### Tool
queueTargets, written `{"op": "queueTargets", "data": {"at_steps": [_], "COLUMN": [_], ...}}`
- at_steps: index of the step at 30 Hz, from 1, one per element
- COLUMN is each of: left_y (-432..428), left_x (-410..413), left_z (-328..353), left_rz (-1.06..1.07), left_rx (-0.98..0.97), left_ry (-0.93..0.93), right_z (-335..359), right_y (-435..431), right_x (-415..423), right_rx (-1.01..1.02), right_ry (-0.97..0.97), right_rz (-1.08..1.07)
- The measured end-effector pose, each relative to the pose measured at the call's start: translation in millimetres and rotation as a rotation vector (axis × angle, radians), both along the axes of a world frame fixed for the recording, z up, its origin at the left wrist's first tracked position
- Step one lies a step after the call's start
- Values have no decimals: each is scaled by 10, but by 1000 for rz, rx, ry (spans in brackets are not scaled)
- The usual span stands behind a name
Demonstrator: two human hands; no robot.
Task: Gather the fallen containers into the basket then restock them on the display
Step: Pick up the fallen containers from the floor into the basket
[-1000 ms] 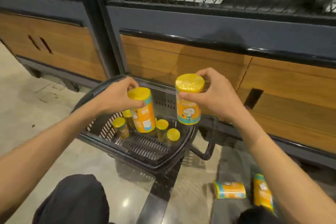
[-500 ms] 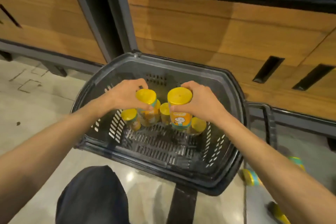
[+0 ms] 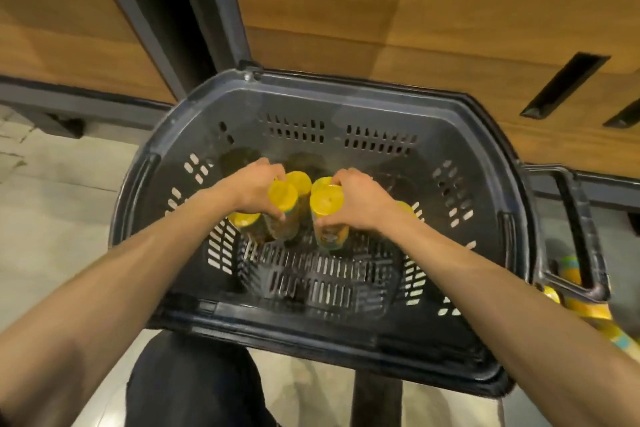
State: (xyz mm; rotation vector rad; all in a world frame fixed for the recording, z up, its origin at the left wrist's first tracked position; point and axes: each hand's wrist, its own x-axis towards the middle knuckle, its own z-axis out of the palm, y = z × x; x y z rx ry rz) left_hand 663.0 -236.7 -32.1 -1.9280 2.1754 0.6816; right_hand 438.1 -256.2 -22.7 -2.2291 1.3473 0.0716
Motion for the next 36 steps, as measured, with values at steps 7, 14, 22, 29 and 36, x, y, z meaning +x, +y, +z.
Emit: {"op": "queueTargets", "data": {"at_steps": [7,14,22,29,36], "left_y": [-46,-80,-55,-32,-5], "left_x": [3,-120,-136,-156,-74], "left_z": [-327,-481,-532,-545,-428], "left_rz": [-90,-249,-237,-231,-194], "left_rx": [75,128,86,99,83], "left_ry": [-85,-234,-313,-353,-329], "right_z": [-437,-647,-701,-727,-691], "right_y": [1,23,40,102,93], "right_x": [140,199,354,408,387], "right_rx": [19,-6,-66,-91,-43], "right_ry": [63,150,175,242,222], "right_rz": [-4,80,84,94,116]}}
